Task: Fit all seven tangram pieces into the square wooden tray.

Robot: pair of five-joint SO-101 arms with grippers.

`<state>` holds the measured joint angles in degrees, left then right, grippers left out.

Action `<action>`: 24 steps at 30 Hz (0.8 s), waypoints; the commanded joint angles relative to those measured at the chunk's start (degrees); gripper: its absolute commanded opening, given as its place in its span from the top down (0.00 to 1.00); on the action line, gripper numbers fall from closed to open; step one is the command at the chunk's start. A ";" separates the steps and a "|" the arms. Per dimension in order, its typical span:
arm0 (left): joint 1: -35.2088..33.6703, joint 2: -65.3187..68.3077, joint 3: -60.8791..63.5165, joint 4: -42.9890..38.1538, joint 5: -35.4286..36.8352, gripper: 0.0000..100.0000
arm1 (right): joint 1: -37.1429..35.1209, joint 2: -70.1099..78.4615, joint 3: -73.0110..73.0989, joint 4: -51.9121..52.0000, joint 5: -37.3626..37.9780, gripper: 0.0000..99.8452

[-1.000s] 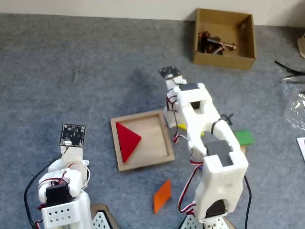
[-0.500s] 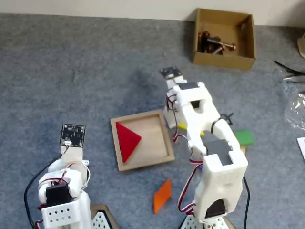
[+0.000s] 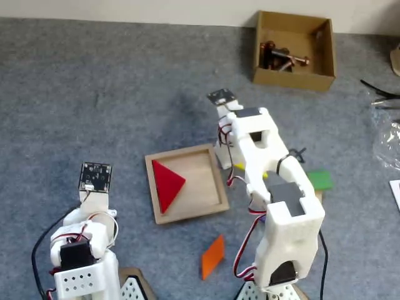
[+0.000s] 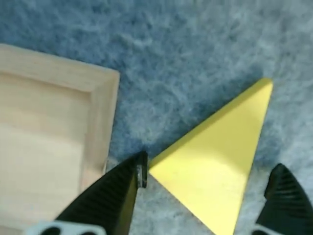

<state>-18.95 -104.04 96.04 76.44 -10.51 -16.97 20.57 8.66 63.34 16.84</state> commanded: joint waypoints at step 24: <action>-0.92 -0.31 1.10 0.26 0.26 0.99 | -0.22 -0.22 -0.04 -1.98 0.62 0.80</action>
<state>-18.95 -104.04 96.04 76.44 -10.51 -16.53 20.57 8.66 63.08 17.01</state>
